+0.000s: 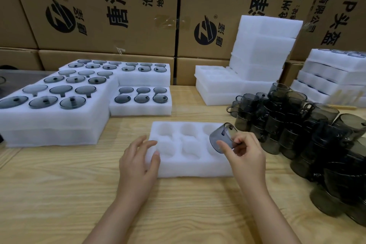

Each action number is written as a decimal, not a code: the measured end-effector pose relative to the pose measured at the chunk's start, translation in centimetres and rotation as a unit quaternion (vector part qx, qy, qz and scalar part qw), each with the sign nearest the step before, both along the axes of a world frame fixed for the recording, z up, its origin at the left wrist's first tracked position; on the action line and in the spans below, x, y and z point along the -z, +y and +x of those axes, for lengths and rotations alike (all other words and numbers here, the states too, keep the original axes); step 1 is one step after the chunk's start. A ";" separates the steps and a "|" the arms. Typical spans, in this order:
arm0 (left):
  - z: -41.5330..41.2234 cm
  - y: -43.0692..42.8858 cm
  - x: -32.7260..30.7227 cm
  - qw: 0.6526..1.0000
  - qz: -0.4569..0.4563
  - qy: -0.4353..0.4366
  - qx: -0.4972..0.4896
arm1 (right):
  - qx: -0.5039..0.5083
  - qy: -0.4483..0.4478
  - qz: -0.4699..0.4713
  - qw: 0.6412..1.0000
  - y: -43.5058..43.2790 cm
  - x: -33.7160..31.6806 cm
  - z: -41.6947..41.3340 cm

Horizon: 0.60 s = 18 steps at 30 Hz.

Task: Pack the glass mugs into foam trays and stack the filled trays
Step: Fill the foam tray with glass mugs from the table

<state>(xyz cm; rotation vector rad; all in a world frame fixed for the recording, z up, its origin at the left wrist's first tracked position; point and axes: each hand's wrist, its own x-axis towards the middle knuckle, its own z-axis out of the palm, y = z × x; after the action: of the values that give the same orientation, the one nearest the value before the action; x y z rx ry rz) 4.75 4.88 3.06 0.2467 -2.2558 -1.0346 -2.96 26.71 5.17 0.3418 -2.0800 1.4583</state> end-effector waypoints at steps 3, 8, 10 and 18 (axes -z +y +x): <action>0.4 2.1 -2.0 0.992 -0.105 0.075 0.010 | -0.025 0.000 -0.016 1.000 -0.1 0.0 -0.1; -2.3 6.8 -4.4 0.981 -0.057 0.001 0.184 | -0.055 0.000 0.002 0.998 -0.1 0.3 0.0; -3.8 8.1 -4.4 0.971 -0.054 -0.038 0.228 | -0.081 -0.014 0.002 0.997 0.2 0.4 0.0; -4.5 9.5 -2.6 0.987 -0.006 0.009 0.159 | -0.141 -0.064 -0.027 0.988 1.1 0.2 -0.2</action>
<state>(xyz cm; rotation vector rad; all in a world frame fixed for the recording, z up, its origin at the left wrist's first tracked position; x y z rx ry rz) 0.20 14.33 5.67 -0.1346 -2.3326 -1.1769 -3.14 27.85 4.97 0.5515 -2.1558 1.7383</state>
